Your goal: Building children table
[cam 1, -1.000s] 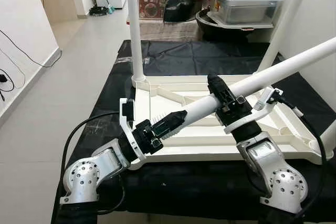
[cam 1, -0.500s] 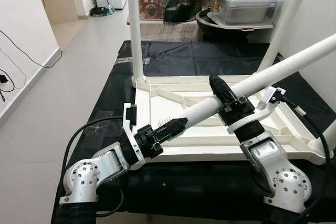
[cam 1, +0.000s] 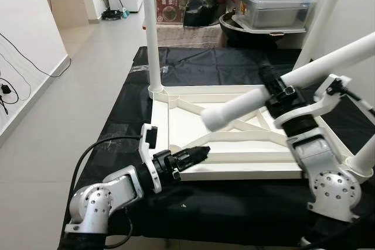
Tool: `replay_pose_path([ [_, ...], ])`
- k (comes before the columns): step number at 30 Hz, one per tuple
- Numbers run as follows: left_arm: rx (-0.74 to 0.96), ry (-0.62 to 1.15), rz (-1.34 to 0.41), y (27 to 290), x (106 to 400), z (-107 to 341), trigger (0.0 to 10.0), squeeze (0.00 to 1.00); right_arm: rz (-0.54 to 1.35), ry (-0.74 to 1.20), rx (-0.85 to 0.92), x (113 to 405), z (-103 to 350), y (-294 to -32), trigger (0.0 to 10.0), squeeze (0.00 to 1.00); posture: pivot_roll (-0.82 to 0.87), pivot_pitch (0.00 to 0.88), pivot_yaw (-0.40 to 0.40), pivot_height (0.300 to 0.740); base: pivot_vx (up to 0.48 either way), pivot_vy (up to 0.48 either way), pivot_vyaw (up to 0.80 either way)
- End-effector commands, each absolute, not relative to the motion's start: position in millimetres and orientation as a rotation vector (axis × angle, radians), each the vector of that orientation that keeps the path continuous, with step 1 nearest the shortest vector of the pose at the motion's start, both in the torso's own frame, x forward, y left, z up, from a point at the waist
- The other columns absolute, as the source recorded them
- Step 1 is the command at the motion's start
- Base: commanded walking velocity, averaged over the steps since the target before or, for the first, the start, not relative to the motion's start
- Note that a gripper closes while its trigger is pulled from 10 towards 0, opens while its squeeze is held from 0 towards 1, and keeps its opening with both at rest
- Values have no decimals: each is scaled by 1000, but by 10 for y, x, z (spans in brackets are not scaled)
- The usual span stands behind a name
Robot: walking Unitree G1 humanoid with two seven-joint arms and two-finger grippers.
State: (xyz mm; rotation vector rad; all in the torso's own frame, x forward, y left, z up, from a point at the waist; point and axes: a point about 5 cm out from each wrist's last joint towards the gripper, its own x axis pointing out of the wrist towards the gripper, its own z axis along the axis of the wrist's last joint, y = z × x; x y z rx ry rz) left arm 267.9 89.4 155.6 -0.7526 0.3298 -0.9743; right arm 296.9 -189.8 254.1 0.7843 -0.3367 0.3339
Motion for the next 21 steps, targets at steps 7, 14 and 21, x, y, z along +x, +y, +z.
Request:
replay_pose_path([
  [7, -610, 284, -921, 823, 2634, 1540, 10000, 0, 214, -326, 419, 2961, 2512, -1872, 10000, 0, 159, 0, -28, 740, 0, 0, 0],
  [14, -519, 231, -882, 779, 2627, 1557, 10000, 0, 214, -321, 327, 2935, 2443, -1753, 10000, 0, 163, 0, -33, 740, 0, 0, 613],
  [21, -435, 202, -854, 737, 2619, 1548, 10000, 0, 222, -318, 296, 2933, 2390, -1700, 10000, 0, 167, 0, -34, 740, 0, 0, 788],
])
